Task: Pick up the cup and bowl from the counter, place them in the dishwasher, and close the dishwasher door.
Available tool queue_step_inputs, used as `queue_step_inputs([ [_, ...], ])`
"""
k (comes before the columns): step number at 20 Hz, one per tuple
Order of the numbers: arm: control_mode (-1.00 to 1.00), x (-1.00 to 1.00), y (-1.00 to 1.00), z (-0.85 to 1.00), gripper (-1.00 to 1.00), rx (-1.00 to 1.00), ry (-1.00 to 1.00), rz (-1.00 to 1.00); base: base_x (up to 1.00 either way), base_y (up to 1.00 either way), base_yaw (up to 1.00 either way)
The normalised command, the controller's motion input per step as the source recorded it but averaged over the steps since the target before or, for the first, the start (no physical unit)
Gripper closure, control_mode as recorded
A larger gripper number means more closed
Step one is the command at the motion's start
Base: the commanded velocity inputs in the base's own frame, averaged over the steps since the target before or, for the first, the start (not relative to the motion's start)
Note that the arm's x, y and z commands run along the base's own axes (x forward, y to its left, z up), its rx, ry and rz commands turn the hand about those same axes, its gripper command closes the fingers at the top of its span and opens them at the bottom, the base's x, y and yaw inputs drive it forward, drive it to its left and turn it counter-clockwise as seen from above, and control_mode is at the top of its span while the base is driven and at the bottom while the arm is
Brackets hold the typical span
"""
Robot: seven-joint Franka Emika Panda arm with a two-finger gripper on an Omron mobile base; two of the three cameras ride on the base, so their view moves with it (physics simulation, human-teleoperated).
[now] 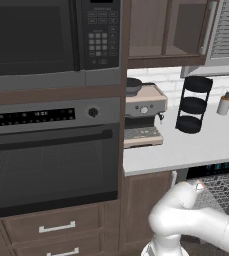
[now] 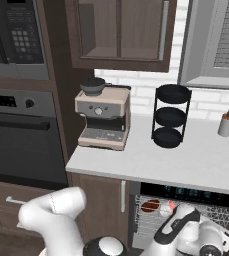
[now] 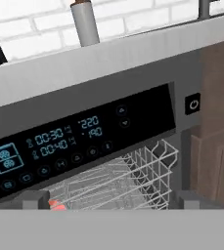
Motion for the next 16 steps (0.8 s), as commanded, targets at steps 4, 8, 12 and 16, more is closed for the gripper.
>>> queue_step_inputs([
  [4,-1.00,-1.00,-0.49,0.63,-1.00,0.04,0.11,0.20,0.00,0.00,0.00],
  [8,-1.00,-1.00,-0.04,0.00,-1.00,-0.03,-0.02,0.19,0.00,0.00,0.00],
  [12,-1.00,-1.00,0.06,-0.13,-1.00,-0.10,-0.01,0.17,0.00,0.00,0.00],
  [16,-1.00,-1.00,0.05,-0.79,-1.00,-0.07,-0.24,0.11,0.00,0.00,0.00],
])
